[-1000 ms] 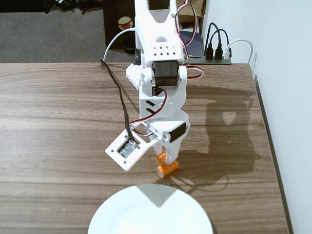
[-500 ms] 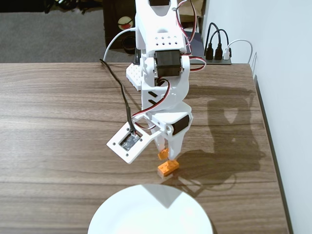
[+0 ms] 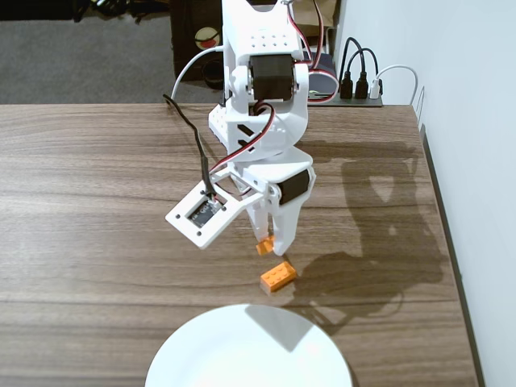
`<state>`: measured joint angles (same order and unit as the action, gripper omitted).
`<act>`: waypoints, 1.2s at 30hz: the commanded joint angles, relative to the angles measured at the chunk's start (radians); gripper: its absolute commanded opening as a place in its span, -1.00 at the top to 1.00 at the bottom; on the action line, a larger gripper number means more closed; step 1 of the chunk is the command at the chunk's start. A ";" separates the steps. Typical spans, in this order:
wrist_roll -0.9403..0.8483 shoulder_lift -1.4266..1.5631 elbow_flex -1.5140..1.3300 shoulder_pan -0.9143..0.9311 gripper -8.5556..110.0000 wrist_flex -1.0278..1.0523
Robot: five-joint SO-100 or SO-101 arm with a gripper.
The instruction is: Grasp a lego block and put it on the plate.
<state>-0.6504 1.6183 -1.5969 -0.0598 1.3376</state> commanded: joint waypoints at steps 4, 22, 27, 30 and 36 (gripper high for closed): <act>-0.008 0.034 0.092 0.011 0.81 0.003; -0.005 -0.215 0.302 0.060 0.81 -0.301; 0.018 -0.284 0.344 0.063 0.81 -0.339; 0.037 -0.321 0.344 0.063 0.81 -0.339; 0.074 -0.385 0.339 0.077 0.81 -0.327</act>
<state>-0.5890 1.2318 -1.3054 0.0123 1.0155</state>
